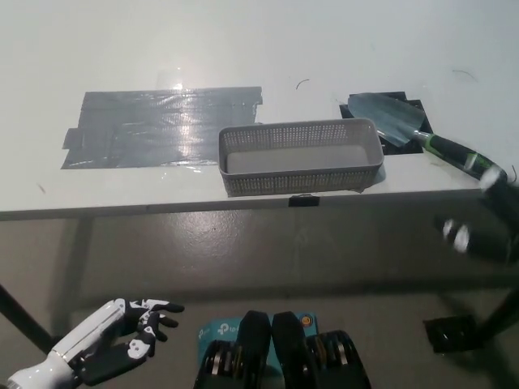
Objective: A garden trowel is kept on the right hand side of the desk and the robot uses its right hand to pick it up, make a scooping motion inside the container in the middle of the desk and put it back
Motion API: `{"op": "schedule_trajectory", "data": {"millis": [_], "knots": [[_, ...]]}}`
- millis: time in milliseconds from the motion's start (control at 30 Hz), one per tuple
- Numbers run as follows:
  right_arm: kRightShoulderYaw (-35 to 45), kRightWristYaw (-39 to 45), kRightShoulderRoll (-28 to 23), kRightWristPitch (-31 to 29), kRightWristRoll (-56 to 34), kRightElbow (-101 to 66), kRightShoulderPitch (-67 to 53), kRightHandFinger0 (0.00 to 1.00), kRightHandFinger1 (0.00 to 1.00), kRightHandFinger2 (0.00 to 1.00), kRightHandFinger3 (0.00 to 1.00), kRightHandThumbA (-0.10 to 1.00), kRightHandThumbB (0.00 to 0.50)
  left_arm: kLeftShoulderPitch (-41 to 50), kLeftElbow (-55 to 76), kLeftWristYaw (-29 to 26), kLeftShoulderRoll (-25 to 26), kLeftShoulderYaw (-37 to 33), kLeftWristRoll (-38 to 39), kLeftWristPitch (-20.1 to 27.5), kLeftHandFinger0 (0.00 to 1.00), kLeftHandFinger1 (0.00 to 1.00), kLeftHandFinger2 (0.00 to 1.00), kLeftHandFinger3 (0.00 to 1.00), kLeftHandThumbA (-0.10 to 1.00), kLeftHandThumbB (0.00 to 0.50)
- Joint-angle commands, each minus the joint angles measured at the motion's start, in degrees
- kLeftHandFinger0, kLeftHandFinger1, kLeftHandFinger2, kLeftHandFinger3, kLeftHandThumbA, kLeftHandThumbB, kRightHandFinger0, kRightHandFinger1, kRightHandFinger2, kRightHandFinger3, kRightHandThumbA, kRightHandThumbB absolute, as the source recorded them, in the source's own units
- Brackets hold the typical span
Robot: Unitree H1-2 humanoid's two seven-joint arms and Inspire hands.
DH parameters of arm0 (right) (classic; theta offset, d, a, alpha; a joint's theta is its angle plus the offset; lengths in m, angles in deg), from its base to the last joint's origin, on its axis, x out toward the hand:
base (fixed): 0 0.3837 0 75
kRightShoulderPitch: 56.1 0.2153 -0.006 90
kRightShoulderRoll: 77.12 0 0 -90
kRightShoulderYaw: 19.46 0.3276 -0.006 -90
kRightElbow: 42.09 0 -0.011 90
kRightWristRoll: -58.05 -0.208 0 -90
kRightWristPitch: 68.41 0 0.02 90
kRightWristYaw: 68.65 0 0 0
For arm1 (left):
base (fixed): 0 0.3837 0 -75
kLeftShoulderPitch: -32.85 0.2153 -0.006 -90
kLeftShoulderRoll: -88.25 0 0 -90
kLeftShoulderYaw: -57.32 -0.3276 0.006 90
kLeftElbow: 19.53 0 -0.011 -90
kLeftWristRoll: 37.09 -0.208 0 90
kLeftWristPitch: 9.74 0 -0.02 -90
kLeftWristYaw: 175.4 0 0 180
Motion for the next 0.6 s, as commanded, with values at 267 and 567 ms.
{"op": "schedule_trajectory", "data": {"millis": [267,567], "knots": [[-1.6,-2.02,0.17,7.8,16.8,9.55,19.08,1.0,1.0,1.0,1.0,1.0,0.5,-1.09,2.75,1.54,0.59,0.49,0.46,-1.85,0.73,0.75,0.8,0.83,1.0,0.27],[-4.93,-0.46,2.21,5.86,14.68,25.97,24.04,1.0,1.0,1.0,1.0,1.0,0.474,-0.86,4.02,1.51,0.74,0.86,-0.08,-3.45,0.75,0.75,0.79,0.83,1.0,0.313]]}}
